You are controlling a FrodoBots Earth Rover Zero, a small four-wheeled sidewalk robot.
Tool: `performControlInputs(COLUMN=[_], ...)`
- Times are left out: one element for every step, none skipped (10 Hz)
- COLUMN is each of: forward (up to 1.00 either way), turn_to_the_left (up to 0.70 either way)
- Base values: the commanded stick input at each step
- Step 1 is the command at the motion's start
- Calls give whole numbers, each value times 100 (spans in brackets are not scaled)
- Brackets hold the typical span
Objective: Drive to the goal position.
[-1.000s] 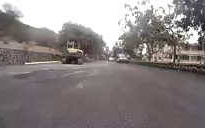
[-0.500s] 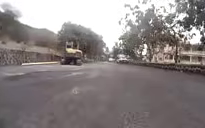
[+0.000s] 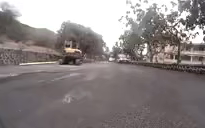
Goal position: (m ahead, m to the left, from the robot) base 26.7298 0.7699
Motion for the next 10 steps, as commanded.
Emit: performControlInputs(forward=[70,70,70,70,70,70,70,70,70,70], turn_to_the_left=[0,0,0,0,0,0,0,0,0,0])
